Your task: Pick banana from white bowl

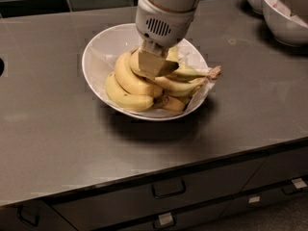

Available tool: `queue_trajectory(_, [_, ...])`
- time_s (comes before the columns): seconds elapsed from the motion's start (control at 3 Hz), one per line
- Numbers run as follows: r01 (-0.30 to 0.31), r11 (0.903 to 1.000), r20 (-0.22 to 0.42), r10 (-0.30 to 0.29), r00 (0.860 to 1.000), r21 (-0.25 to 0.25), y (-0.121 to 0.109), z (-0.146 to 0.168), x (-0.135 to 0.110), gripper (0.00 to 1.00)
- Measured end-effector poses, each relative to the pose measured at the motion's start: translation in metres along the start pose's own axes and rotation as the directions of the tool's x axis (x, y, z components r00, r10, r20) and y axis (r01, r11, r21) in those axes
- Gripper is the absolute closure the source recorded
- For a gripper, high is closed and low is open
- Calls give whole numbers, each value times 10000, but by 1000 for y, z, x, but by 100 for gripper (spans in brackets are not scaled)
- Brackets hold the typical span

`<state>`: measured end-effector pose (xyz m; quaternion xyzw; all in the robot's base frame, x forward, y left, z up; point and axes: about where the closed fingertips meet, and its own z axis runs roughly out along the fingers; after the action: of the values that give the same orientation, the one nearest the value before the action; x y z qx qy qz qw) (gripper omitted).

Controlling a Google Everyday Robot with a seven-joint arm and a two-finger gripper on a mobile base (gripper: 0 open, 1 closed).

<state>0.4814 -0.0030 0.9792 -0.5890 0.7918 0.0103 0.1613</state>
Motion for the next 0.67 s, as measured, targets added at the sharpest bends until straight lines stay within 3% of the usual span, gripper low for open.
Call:
queue_trajectory(0.33, [561,9949,881,-635,9941,837,16,-37,2,100])
queue_trajectory(0.67, [1173,9828,1954,-1441,9701,1424,29,-71,3,100])
